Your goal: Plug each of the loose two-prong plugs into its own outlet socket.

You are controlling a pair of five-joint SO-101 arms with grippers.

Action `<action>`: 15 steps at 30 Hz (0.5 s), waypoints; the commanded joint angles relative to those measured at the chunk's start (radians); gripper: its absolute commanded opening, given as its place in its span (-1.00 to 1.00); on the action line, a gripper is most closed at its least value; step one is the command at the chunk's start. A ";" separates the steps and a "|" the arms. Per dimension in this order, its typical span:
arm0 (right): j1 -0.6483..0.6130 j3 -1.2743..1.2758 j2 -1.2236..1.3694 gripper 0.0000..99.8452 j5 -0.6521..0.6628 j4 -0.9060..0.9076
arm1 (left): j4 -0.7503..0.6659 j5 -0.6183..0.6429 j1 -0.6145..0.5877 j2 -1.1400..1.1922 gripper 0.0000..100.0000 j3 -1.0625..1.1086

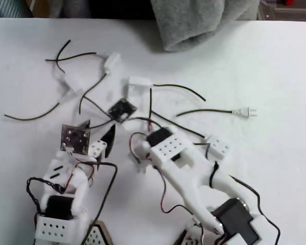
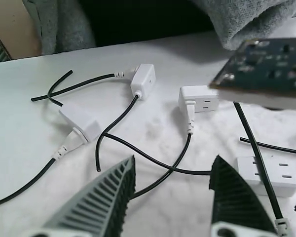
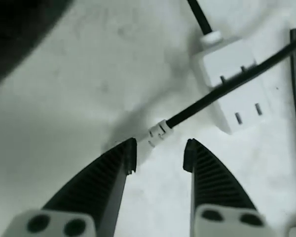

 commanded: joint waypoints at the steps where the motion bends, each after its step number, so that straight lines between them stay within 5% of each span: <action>1: -0.042 -0.051 0.012 -0.57 -0.040 0.008 | 0.003 -0.026 0.004 -0.019 -0.51 -0.005; 15: -0.042 0.049 0.013 -0.53 -0.032 0.001 | 0.003 -0.028 0.004 -0.019 -0.51 -0.005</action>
